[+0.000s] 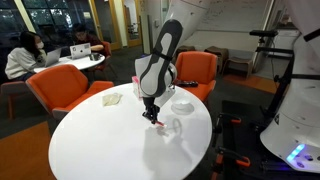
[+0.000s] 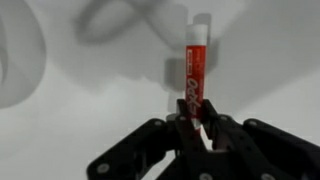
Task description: Take the marker from the table and put it in the white bowl
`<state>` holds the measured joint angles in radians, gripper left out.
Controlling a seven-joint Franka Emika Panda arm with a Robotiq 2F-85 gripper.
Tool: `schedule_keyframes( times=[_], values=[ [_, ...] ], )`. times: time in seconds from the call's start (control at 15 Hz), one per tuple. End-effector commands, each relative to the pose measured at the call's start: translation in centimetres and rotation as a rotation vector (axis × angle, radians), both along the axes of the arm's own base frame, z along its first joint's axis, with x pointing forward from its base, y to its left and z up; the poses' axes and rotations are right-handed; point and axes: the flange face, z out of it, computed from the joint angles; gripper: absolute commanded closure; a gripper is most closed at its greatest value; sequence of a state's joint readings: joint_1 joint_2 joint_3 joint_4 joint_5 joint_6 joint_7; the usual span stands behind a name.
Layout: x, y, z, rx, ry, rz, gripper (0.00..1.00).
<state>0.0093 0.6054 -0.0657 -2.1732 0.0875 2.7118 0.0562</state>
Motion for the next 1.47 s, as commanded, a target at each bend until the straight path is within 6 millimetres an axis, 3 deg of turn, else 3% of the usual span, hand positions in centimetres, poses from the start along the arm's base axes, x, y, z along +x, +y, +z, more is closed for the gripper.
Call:
schedule_keyframes(
  times=[0.0, 0.13, 0.4, 0.6, 0.73, 0.87, 1.4],
  values=[
    [-0.7, -0.2, 3.2, -0.043, -0.025, -0.076, 0.95],
    [-0.5, -2.3, 5.3, -0.041, -0.083, -0.154, 0.95],
    [-0.2, -9.4, 8.9, -0.071, -0.224, -0.31, 0.95],
    [-0.8, -14.8, 9.3, -0.094, -0.291, -0.414, 0.95],
    [-1.6, -17.0, 8.9, -0.114, -0.311, -0.451, 0.95],
    [-2.4, -18.5, 8.2, -0.132, -0.321, -0.481, 0.95],
    [-5.1, -20.8, 5.9, -0.183, -0.307, -0.532, 0.95]
  ],
)
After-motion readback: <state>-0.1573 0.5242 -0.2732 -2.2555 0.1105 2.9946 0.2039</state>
